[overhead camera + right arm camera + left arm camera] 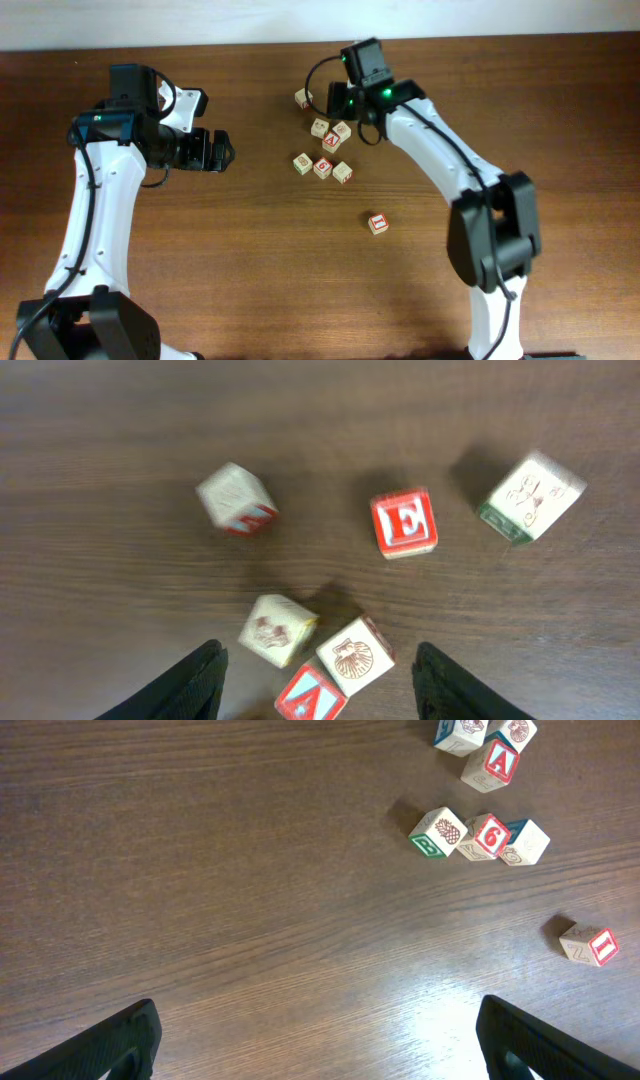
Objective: Rotate 3 blocks
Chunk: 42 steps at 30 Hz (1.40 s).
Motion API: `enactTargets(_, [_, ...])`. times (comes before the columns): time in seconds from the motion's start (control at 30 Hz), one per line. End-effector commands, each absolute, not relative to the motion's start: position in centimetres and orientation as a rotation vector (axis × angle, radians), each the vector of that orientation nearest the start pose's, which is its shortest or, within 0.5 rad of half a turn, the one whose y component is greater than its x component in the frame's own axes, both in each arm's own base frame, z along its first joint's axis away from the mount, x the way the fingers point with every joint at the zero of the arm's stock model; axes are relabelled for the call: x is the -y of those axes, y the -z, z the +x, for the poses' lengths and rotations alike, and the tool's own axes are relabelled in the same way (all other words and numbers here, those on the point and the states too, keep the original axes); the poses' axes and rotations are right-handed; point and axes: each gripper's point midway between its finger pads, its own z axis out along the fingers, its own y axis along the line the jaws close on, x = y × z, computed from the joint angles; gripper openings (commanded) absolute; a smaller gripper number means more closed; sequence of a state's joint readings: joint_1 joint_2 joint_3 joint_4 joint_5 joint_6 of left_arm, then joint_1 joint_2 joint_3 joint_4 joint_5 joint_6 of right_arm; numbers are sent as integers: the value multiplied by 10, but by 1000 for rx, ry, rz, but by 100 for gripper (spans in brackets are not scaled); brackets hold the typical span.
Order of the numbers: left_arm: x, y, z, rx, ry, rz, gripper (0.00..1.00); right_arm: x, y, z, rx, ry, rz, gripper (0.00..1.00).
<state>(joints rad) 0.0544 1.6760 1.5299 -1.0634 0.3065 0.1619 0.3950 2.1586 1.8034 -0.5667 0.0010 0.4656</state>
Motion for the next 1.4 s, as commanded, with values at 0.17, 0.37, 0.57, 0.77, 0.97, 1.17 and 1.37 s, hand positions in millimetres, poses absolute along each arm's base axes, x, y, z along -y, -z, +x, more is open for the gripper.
enactTargets(0.17, [31, -183, 389, -2703, 358, 241, 99, -211, -33, 522, -2636, -327, 391, 57])
enactTargets(0.37, [31, -183, 389, -2703, 358, 241, 99, -207, -3, 515, -2695, -278, 404, 45])
enactTargets(0.57, [31, -183, 389, -2703, 358, 241, 99, -207, -3, 516, -2704, -247, 258, 34])
enactTargets(0.77, [31, -183, 389, -2703, 358, 241, 99, -227, -105, 514, -2609, -377, -87, 40])
enactTargets(0.97, [31, -183, 389, -2703, 358, 241, 99, -216, -183, 440, -2715, -380, -200, 40])
enactTargets(1.17, [31, -183, 389, -2703, 358, 241, 99, -206, -102, 489, -2715, -152, -147, 42])
enactTargets(1.37, [31, -183, 389, -2703, 358, 241, 99, -211, -36, 509, -2735, -113, -146, 46])
